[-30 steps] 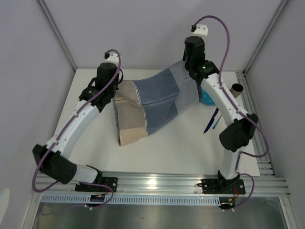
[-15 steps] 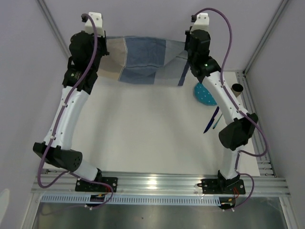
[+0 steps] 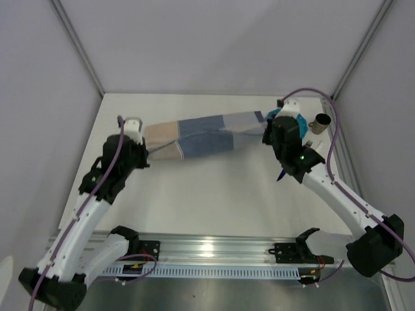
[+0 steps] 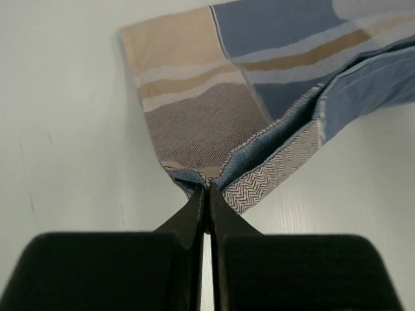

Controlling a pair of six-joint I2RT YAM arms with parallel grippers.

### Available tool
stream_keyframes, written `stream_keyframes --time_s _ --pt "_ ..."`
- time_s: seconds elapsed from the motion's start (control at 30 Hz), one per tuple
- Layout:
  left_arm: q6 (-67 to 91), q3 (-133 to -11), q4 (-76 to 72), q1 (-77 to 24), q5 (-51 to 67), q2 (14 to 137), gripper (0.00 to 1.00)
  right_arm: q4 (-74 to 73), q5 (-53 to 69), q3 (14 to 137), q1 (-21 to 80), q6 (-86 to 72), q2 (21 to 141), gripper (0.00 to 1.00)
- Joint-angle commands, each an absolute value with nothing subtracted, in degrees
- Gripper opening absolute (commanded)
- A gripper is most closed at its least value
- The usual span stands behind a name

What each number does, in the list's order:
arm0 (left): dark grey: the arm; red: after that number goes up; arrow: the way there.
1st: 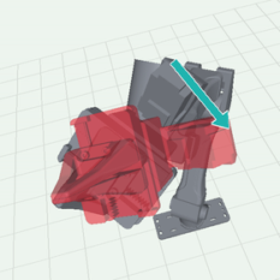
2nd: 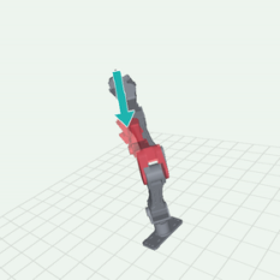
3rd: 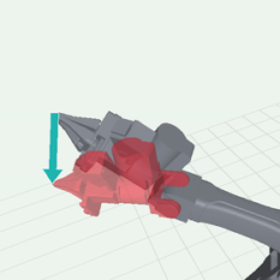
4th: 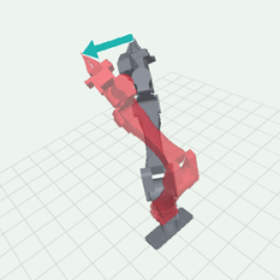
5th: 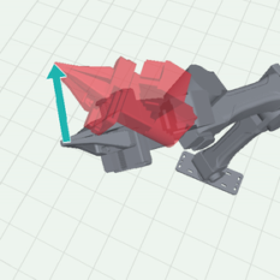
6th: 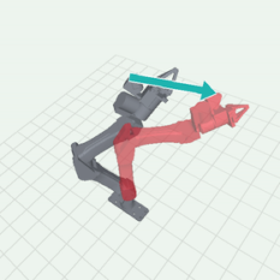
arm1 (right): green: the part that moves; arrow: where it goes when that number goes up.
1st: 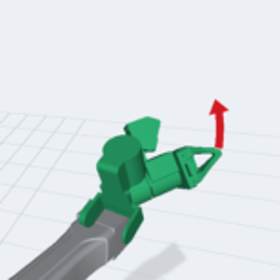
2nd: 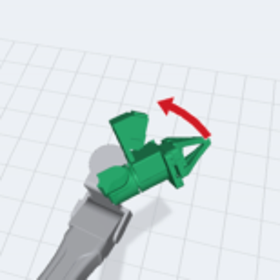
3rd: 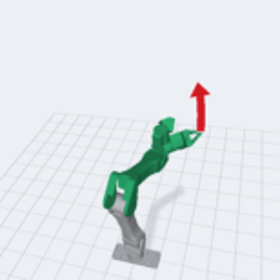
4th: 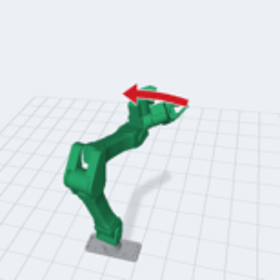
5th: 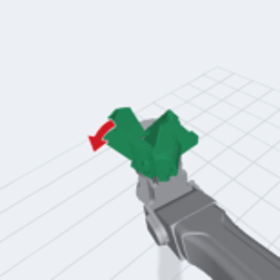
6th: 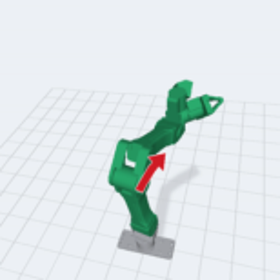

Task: Set the dinner table for one person
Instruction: Flatten out the napkin at the center of the board.

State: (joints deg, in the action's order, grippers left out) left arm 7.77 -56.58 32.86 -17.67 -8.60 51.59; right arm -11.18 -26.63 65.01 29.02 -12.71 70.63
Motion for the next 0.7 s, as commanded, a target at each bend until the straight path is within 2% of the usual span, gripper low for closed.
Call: stream_keyframes --time_s 0.0,0.23,0.27,0.33,0.4,0.43,0.47,0.5,0.53,0.57,0.67 --pt "20.2 -49.1 39.1 -19.0 -9.1 38.0 0.00 -19.9 -24.9 55.3 34.3 -28.4 62.8 0.00" --pt "25.9 -47.4 47.5 -20.1 1.7 33.4 0.01 -31.2 -20.6 53.3 39.7 -32.7 62.0 0.00" --pt "26.7 -47.5 48.0 -20.3 5.2 33.4 0.01 -31.8 -20.7 53.2 40.9 -33.0 61.9 0.05" --pt "27.7 -46.6 48.3 -20.4 7.9 33.0 0.01 -32.2 -20.4 51.9 42.0 -32.8 60.9 0.23" --pt "28.1 -46.3 50.3 -20.4 9.0 33.0 0.01 -32.3 -20.7 51.6 43.2 -32.3 60.2 0.13" --pt "27.9 -46.7 50.6 -20.5 9.7 33.0 0.01 -32.3 -21.2 51.8 43.2 -32.1 59.7 0.12" --pt "27.6 -47.5 51.1 -20.4 10.3 32.8 0.01 -32.7 -22.0 52.1 43.2 -31.8 59.6 0.20" --pt "27.3 -47.6 51.0 -20.5 11.4 32.6 0.01 -33.0 -22.6 52.6 43.2 -31.5 59.6 0.21" --pt "27.1 -48.4 50.8 -20.5 12.0 32.3 0.01 -33.1 -23.0 53.8 43.2 -30.8 59.8 0.15" --pt "26.8 -48.4 50.5 -20.5 12.3 31.8 0.00 -33.2 -23.5 54.4 43.2 -29.8 59.8 0.00" --pt "26.7 -48.8 50.2 -20.5 12.1 32.6 0.00 -33.3 -25.1 55.9 43.2 -29.2 60.4 0.00"
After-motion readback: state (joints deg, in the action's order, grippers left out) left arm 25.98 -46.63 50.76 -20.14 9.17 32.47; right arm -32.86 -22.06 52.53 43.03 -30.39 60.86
